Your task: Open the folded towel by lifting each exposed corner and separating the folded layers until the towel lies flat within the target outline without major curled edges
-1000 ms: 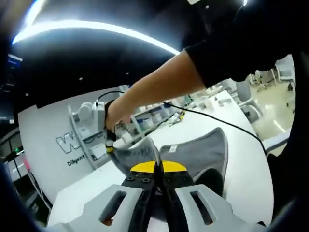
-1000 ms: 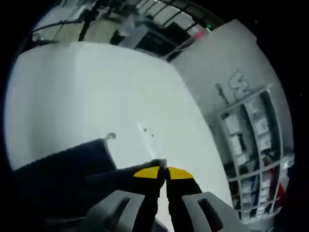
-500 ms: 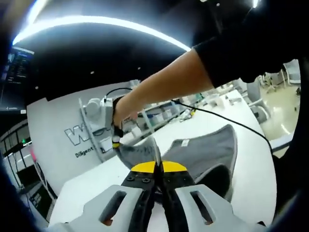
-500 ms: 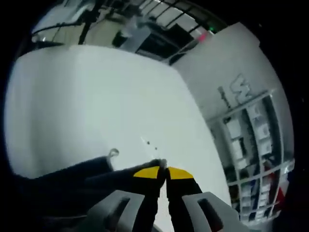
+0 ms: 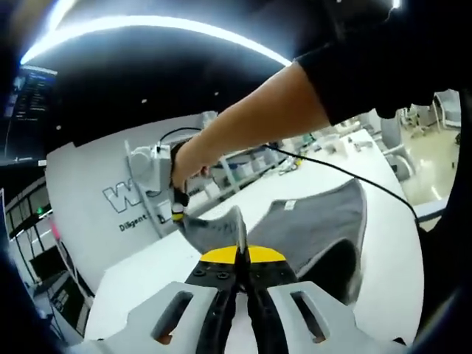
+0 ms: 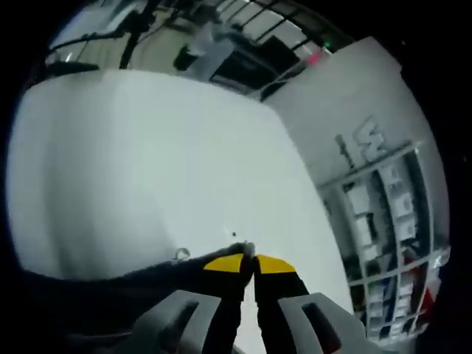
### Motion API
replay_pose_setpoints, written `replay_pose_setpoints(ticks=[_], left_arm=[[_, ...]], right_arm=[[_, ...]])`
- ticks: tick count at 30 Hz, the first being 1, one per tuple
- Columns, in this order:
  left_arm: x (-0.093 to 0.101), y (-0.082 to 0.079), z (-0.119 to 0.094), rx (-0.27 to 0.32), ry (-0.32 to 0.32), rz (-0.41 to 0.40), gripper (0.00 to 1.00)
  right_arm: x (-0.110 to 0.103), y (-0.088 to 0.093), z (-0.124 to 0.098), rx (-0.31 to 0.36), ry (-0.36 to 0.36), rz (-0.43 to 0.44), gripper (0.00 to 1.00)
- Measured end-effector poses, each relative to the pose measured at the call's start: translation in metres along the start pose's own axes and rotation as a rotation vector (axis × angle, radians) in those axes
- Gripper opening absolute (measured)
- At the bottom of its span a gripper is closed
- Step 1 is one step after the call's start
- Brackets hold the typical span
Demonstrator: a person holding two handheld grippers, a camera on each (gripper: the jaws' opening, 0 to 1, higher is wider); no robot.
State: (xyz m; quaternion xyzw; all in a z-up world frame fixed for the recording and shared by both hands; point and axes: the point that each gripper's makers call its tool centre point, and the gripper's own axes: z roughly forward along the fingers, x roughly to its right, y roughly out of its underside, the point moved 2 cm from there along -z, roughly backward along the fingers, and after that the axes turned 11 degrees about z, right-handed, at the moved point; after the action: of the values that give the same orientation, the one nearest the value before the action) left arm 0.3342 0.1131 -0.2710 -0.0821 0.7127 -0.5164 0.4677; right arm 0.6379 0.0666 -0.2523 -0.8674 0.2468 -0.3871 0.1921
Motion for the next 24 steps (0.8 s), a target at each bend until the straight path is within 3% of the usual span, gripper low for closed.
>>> replay_pose_setpoints(ticks=[14, 24], left_arm=[[-0.008, 0.004, -0.02, -0.026, -0.026, 0.021, 0.02], [-0.013, 0.005, -0.031, -0.054, -0.035, 0.062, 0.02]], right_arm=[[-0.025, -0.018, -0.012, 0.019, 0.006, -0.043, 0.0], [-0.036, -0.031, -0.006, 0.026, -0.001, -0.08, 0.0]])
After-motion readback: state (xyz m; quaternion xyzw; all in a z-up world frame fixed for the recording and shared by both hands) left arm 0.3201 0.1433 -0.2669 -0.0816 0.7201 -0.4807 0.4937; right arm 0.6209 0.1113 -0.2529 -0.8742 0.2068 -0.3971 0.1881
